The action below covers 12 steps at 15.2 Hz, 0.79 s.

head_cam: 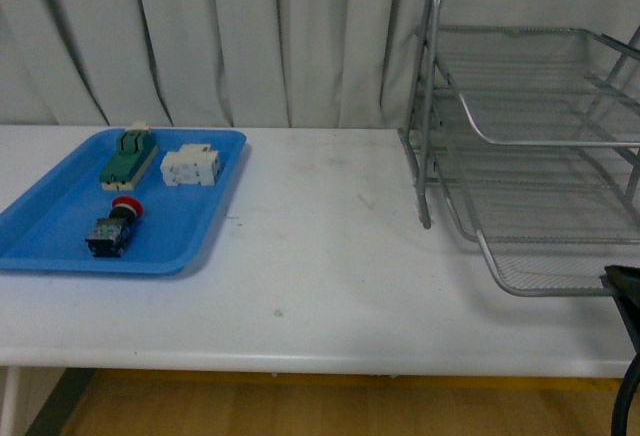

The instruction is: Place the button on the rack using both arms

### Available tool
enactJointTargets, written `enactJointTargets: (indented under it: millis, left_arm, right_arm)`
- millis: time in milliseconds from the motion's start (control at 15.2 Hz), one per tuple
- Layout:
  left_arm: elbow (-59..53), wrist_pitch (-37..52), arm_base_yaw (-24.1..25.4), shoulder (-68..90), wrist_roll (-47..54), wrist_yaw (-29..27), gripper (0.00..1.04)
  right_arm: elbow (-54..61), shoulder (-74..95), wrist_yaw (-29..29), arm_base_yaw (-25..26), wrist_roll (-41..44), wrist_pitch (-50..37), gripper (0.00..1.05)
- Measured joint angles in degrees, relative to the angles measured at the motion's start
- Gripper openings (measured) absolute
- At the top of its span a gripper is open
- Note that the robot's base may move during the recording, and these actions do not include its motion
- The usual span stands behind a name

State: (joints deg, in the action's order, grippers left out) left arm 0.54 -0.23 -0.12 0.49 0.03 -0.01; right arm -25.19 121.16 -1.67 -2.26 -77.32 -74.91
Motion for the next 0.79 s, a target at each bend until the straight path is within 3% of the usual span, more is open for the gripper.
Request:
enactJointTargets:
  millis: [197, 461, 592, 658, 724, 790]
  left_arm:
    - [0.0, 0.0, 0.0, 0.0, 0.0, 0.0, 0.98]
    - [0.0, 0.0, 0.0, 0.0, 0.0, 0.0, 0.98]
    - [0.0, 0.0, 0.0, 0.0, 0.0, 0.0, 0.98]
    - [0.0, 0.0, 0.0, 0.0, 0.0, 0.0, 0.98]
    - [0.0, 0.0, 0.0, 0.0, 0.0, 0.0, 0.98]
    - [0.0, 0.0, 0.0, 0.0, 0.0, 0.0, 0.98]
  right_arm:
    - [2.3, -2.0, 0.0, -0.1, 8.1, 1.2, 0.46]
    - [7.6, -10.6, 0.0, -0.8, 15.6, 1.1, 0.81]
    - [14.6, -21.1, 0.9, -3.7, 17.0, 7.9, 1.00]
    - [17.7, -28.1, 4.0, -7.5, 19.5, 14.3, 0.97]
    - [19.9, -32.2, 7.0, -10.7, 23.4, 14.0, 0.97]
    - [21.5, -29.6, 9.8, -11.7, 30.1, 5.1, 0.90]
